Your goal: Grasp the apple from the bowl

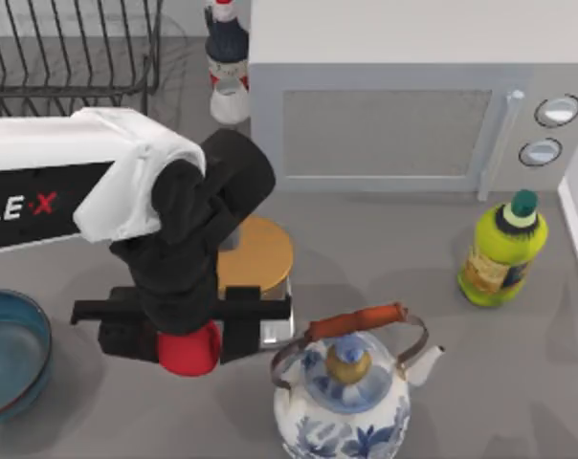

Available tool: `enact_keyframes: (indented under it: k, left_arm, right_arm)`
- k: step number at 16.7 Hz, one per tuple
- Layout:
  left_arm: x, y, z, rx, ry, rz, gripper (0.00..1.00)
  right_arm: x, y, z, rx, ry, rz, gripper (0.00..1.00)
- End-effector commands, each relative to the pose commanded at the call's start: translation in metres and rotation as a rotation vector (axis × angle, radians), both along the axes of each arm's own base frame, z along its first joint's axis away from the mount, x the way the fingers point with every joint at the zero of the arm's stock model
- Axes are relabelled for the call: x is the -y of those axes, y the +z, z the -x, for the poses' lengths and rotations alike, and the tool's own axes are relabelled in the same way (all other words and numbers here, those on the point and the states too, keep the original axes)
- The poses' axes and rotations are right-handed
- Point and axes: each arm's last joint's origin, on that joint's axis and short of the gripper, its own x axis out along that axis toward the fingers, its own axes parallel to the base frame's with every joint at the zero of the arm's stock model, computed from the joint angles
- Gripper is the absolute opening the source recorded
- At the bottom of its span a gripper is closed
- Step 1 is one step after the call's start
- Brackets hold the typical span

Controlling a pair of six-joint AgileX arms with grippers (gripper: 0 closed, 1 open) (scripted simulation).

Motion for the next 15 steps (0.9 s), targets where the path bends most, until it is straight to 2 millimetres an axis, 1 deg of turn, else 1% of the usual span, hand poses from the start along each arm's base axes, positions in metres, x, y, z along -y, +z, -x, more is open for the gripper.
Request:
enact_keyframes:
  k: [11,12,15]
  left_arm:
    - [0.0000,0.0000,0.0000,0.000,0.000,0.000,0.98]
    - [0.0000,0.0000,0.0000,0.000,0.000,0.000,1.00]
    - [0.0000,0.0000,0.0000,0.000,0.000,0.000,1.00]
  right_arm:
    - [0.0000,0.0000,0.0000,0.000,0.000,0.000,1.00]
    - [0.0000,0.0000,0.0000,0.000,0.000,0.000,1.00]
    - [0.0000,0.0000,0.0000,0.000,0.000,0.000,1.00]
